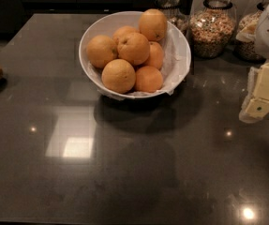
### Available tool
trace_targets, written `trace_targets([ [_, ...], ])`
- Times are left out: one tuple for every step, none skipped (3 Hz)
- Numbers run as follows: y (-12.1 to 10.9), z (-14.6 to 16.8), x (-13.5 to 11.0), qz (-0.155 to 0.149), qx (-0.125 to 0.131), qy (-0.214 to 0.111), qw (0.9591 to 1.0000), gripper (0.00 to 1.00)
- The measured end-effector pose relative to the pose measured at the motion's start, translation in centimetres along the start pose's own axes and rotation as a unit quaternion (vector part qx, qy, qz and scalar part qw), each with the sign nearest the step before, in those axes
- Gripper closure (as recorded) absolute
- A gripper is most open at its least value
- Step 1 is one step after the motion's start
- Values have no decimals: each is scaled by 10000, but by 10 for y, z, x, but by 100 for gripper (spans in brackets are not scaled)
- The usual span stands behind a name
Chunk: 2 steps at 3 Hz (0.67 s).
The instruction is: Pick orange from white bowl
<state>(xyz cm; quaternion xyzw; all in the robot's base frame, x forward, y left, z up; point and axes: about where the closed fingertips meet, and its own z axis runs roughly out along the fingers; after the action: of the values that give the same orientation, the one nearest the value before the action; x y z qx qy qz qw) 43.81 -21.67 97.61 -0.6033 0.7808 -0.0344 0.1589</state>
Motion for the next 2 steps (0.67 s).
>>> trace_targets([
  [-3, 0, -2, 19, 50, -34, 10000, 0],
  [-17, 3, -14, -180, 312, -131, 9993, 0],
])
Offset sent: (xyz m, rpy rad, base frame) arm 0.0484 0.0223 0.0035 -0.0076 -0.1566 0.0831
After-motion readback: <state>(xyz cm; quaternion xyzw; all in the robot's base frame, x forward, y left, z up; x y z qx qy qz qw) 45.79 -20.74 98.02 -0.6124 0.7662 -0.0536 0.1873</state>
